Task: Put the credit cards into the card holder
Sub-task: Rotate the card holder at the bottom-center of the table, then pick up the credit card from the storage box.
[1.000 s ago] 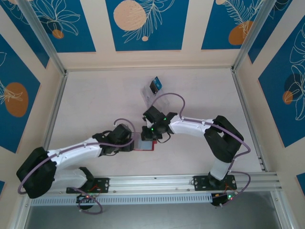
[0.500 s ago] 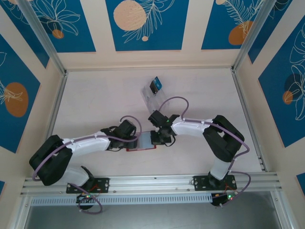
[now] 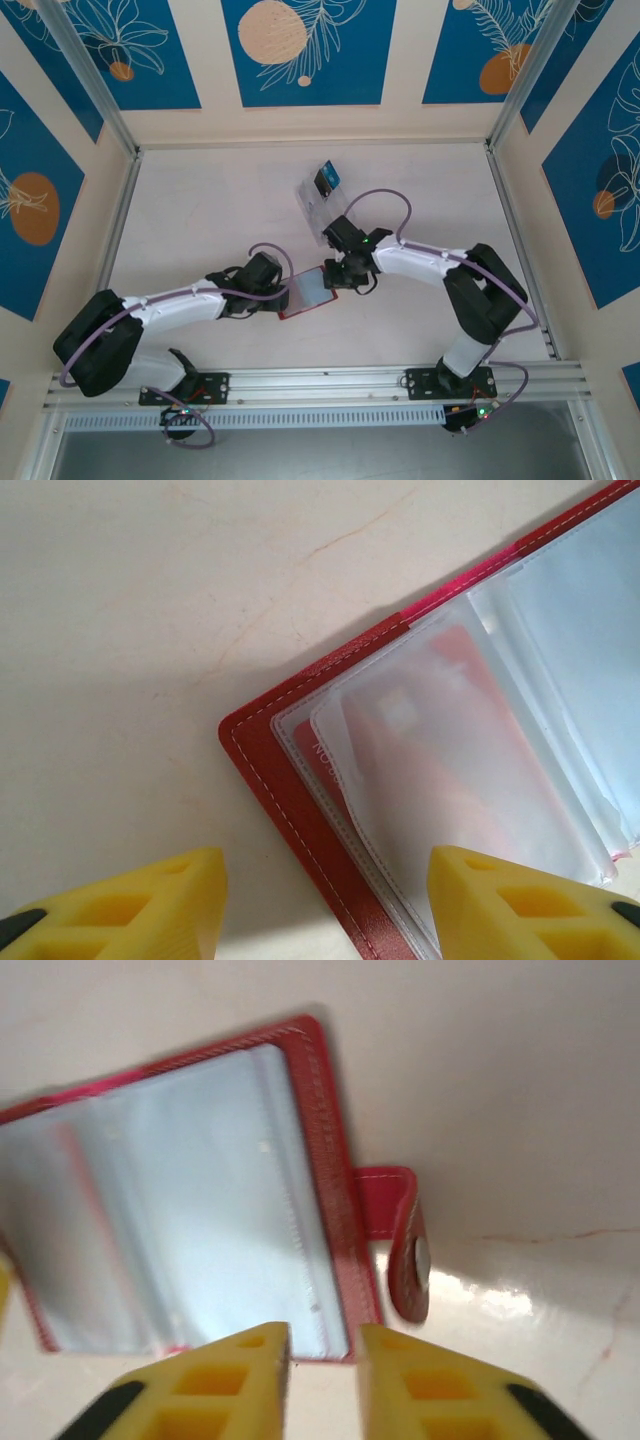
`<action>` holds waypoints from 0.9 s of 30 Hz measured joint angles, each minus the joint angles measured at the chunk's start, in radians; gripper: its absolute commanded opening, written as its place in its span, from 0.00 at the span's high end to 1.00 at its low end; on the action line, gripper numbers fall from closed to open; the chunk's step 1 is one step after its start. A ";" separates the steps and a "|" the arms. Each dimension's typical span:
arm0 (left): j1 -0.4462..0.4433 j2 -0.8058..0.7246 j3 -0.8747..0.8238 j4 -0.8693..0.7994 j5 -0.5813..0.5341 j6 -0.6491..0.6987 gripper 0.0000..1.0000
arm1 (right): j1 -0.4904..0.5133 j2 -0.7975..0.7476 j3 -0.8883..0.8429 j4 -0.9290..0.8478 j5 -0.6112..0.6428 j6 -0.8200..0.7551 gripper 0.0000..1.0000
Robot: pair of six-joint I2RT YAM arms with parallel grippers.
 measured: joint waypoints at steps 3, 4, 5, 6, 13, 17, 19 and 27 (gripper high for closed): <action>0.000 0.000 0.000 0.001 0.000 -0.005 0.46 | -0.024 -0.043 0.051 -0.023 0.010 -0.030 0.65; 0.000 0.001 0.000 0.002 0.000 -0.007 0.46 | -0.036 -0.050 0.073 -0.029 0.015 -0.043 0.65; 0.000 0.001 -0.001 0.005 0.000 -0.010 0.46 | -0.053 -0.051 0.101 -0.036 0.020 -0.054 0.64; 0.000 0.003 -0.002 0.011 0.000 -0.011 0.47 | -0.067 -0.050 0.126 -0.040 0.024 -0.065 0.64; 0.000 0.012 -0.031 0.046 0.002 -0.019 0.49 | -0.146 0.066 0.350 -0.084 0.084 -0.150 0.59; 0.000 0.018 -0.040 0.056 0.003 -0.026 0.52 | -0.151 0.182 0.473 -0.105 0.097 -0.194 0.58; 0.000 0.018 -0.040 0.056 0.002 -0.026 0.53 | -0.151 0.239 0.533 -0.123 0.100 -0.212 0.58; 0.000 0.017 -0.049 0.070 -0.002 -0.026 0.54 | -0.149 0.408 0.688 -0.171 0.130 -0.271 0.58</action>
